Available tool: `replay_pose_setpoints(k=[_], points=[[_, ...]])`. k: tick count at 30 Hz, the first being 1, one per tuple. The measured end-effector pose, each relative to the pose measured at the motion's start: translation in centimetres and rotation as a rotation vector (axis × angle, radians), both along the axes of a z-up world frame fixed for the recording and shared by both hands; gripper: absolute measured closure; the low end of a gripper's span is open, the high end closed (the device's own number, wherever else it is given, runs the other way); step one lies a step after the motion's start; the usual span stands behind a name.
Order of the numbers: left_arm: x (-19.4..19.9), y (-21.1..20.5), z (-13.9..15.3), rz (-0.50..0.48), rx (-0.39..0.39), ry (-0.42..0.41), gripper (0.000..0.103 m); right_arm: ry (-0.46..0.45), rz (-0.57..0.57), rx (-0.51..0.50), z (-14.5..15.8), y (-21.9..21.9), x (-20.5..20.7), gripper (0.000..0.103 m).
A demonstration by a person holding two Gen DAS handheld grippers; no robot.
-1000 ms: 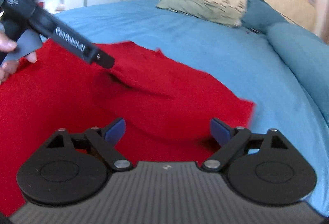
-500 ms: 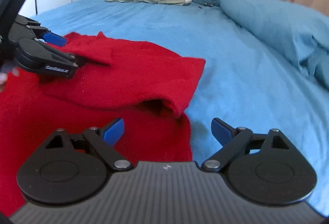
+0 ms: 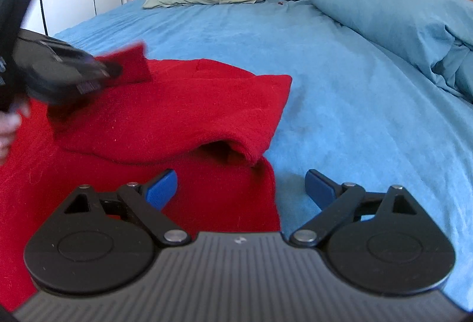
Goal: Fold small clothes
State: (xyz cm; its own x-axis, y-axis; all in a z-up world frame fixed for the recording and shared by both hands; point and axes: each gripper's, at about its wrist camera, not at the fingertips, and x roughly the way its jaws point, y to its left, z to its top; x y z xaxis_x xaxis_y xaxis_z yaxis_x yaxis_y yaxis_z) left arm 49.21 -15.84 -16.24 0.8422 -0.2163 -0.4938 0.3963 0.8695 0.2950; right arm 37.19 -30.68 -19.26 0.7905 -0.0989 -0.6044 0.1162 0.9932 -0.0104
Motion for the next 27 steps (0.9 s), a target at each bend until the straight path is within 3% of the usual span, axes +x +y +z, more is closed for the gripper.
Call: replay_pose_setpoints(k=[5, 8, 10, 12, 15, 17, 19, 22, 24, 25, 26, 27], points=[[-0.4, 9.6, 2.6, 0.293, -0.293, 0.017, 0.097, 0.007, 0.002, -0.005, 0.0, 0.2, 0.0, 0.0], [-1.1, 14.9, 1.0, 0.432, -0.411, 0.098, 0.097, 0.012, -0.013, 0.018, 0.0, 0.0, 0.0, 0.0], [-1.2, 17.8, -0.9, 0.497, -0.486, 0.196, 0.096, 0.014, -0.022, 0.028, 0.0, 0.0, 0.0, 0.0], [-1.8, 20.0, -2.5, 0.535, -0.581, 0.263, 0.085, 0.017, -0.026, 0.03, 0.0, 0.0, 0.0, 0.0], [-2.8, 21.9, -2.9, 0.5, -0.718, 0.28, 0.063, 0.025, -0.019, 0.021, 0.1, 0.1, 0.2, 0.0], [-3.3, 22.3, -2.8, 0.483, -0.756, 0.265, 0.038, 0.028, -0.013, 0.012, 0.1, 0.3, 0.3, 0.0], [-2.5, 22.5, -2.2, 0.495, -0.726, 0.237, 0.034, 0.032, -0.012, 0.011, 0.1, 0.2, 0.4, 0.0], [-0.7, 22.4, -1.9, 0.463, -0.706, 0.246, 0.037, 0.031, -0.013, 0.012, 0.1, 0.1, 0.4, 0.0], [-0.1, 22.2, -2.2, 0.456, -0.679, 0.274, 0.059, 0.032, -0.012, 0.011, 0.0, 0.1, 0.4, 0.0], [0.3, 22.0, -2.5, 0.469, -0.651, 0.28, 0.089, 0.032, -0.012, 0.011, 0.0, 0.1, 0.4, 0.0], [0.5, 21.9, -2.5, 0.485, -0.622, 0.284, 0.099, 0.032, -0.011, 0.011, 0.0, 0.1, 0.4, 0.0], [0.4, 22.1, -2.3, 0.492, -0.614, 0.278, 0.099, 0.032, -0.013, 0.012, 0.1, 0.1, 0.4, 0.0]])
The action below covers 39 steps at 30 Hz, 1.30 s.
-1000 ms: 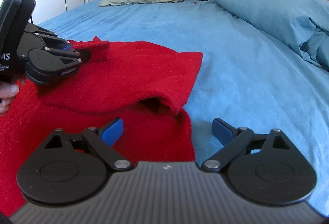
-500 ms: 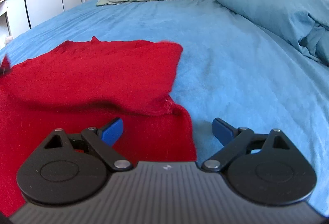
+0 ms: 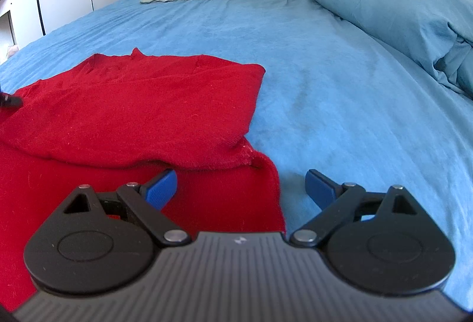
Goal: Fold small clothes
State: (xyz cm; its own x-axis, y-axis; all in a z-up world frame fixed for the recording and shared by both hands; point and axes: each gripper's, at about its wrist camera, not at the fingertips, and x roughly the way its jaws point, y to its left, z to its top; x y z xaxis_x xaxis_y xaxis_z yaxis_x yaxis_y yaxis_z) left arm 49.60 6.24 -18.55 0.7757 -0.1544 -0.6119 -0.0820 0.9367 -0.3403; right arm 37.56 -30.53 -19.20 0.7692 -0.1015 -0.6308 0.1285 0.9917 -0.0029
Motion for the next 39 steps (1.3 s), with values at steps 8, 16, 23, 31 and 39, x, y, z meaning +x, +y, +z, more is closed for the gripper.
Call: replay_pose_setpoints(k=[8, 16, 23, 31, 39], points=[[-6.0, 1.6, 1.2, 0.202, 0.102, -0.171, 0.099, 0.005, 0.004, -0.008, -0.1, 0.2, 0.2, 0.0], [-8.0, 3.9, -0.8, 0.236, 0.003, -0.059, 0.085, 0.012, 0.012, -0.048, 0.2, -0.1, 0.3, 0.0], [-9.3, 3.5, 1.2, 0.184, 0.049, -0.119, 0.047, -0.026, 0.012, -0.146, 0.3, 0.4, 0.6, 0.0], [-8.4, 2.9, 2.9, 0.181, 0.103, -0.16, 0.042, -0.027, 0.005, -0.233, 0.1, 1.0, 1.3, 0.065], [-8.1, 4.1, 2.7, 0.176, 0.106, -0.14, 0.042, 0.009, -0.028, -0.068, 0.2, -1.9, 0.4, 0.065]])
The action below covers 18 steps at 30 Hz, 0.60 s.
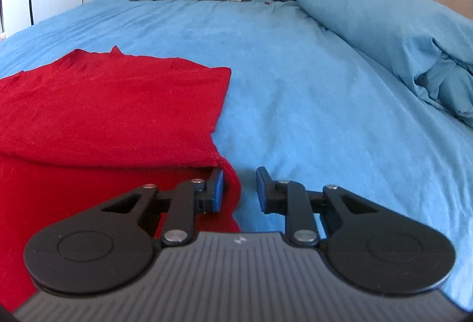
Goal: Fold small clothes
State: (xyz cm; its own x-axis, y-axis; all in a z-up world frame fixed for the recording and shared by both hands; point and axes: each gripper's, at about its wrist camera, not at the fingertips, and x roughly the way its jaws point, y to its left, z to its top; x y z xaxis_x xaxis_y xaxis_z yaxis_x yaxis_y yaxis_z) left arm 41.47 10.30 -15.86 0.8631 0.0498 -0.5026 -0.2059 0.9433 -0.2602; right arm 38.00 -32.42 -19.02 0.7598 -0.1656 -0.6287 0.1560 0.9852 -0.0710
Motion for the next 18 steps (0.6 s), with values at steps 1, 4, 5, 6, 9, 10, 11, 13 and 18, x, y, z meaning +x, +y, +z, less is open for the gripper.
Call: replay_pose_setpoints(k=[1, 4, 5, 6, 9, 10, 11, 13, 18], points=[[0.4, 0.1, 0.1, -0.004, 0.01, 0.001, 0.042, 0.005, 0.008, 0.004, 0.1, -0.1, -0.1, 0.065], [2.2, 0.4, 0.6, -0.062, 0.025, 0.019, 0.042, -0.015, 0.042, 0.011, 1.0, 0.0, -1.1, 0.043], [3.1, 0.3, 0.7, -0.1, 0.031, 0.035, 0.042, -0.044, 0.056, 0.024, 1.5, 0.0, -1.7, 0.024], [4.3, 0.0, 0.7, -0.145, 0.046, 0.068, 0.042, -0.081, 0.07, 0.035, 2.0, 0.0, -2.2, 0.017], [7.1, -1.3, 0.0, -0.234, 0.114, 0.156, 0.048, -0.148, 0.107, 0.065, 3.4, 0.3, -3.1, 0.006], [7.7, -1.7, -0.3, -0.245, 0.132, 0.165, 0.053, -0.156, 0.122, 0.08, 3.6, 0.5, -3.1, 0.002], [8.3, -2.1, -0.8, -0.252, 0.153, 0.178, 0.055, -0.152, 0.145, 0.095, 3.7, 0.8, -2.8, 0.001], [9.2, -2.8, -1.6, -0.28, 0.179, 0.204, 0.07, -0.143, 0.179, 0.097, 3.6, 1.8, -2.0, 0.001], [9.1, -3.4, -3.1, -0.241, 0.266, 0.212, 0.095, -0.091, 0.315, 0.131, 1.8, 4.6, 0.4, 0.001]])
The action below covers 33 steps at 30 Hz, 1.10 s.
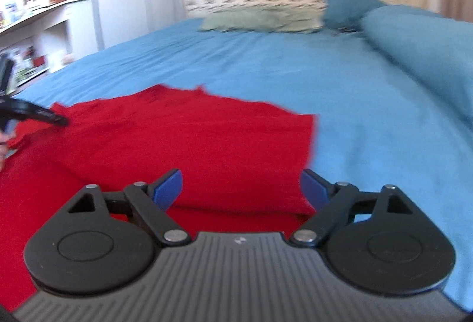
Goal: Fold small clothes
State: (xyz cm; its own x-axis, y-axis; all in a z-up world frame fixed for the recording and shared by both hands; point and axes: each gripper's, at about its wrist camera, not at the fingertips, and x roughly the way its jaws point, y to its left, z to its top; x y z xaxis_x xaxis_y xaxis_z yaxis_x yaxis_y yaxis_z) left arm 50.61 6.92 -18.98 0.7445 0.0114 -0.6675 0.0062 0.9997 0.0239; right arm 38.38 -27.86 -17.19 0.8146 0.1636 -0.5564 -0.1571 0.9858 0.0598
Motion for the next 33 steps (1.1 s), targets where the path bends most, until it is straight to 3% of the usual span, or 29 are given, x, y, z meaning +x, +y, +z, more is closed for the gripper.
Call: replay_pose_setpoints(k=[3, 6, 10, 12, 13, 14, 19, 22, 26, 29, 33], points=[[-0.5, 0.2, -0.1, 0.077, 0.06, -0.038, 0.1, 0.066, -0.031, -0.055, -1.9, 0.7, 1.3, 0.001], [-0.9, 1.1, -0.7, 0.102, 0.032, -0.023, 0.103, 0.065, -0.083, 0.022, -2.5, -1.1, 1.0, 0.0], [-2.4, 1.5, 0.3, 0.093, -0.022, -0.047, 0.097, 0.066, -0.089, -0.007, -2.3, -1.1, 0.4, 0.0], [-3.6, 1.4, 1.4, 0.077, -0.046, -0.07, 0.065, 0.032, -0.105, -0.033, -1.6, -0.8, -0.3, 0.0], [-4.3, 1.4, 2.0, 0.068, -0.051, -0.08, 0.032, 0.018, -0.112, -0.042, -1.4, -0.9, -0.8, 0.0], [-4.9, 1.4, 2.5, 0.066, -0.059, -0.09, 0.017, 0.035, -0.118, -0.039, -1.3, -1.0, -1.0, 0.0], [-8.5, 2.3, 5.8, 0.049, -0.134, -0.106, 0.015, 0.031, -0.098, -0.04, 2.3, 0.1, -3.1, 0.0], [-10.7, 3.8, 8.9, 0.058, -0.158, -0.14, 0.001, 0.01, -0.055, -0.036, 5.6, 2.0, -4.5, 0.0], [-13.8, 7.4, 12.1, 0.097, -0.238, -0.183, 0.0, 0.008, -0.006, -0.03, 9.1, 5.9, -5.3, 0.0], [-15.0, 11.3, 12.8, 0.181, -0.273, -0.188, 0.0, 0.019, 0.018, -0.02, 10.2, 8.9, -5.4, 0.0], [-16.5, 17.9, 11.5, 0.318, -0.364, -0.177, 0.0, 0.038, 0.065, 0.019, 9.9, 12.9, -5.2, 0.0]])
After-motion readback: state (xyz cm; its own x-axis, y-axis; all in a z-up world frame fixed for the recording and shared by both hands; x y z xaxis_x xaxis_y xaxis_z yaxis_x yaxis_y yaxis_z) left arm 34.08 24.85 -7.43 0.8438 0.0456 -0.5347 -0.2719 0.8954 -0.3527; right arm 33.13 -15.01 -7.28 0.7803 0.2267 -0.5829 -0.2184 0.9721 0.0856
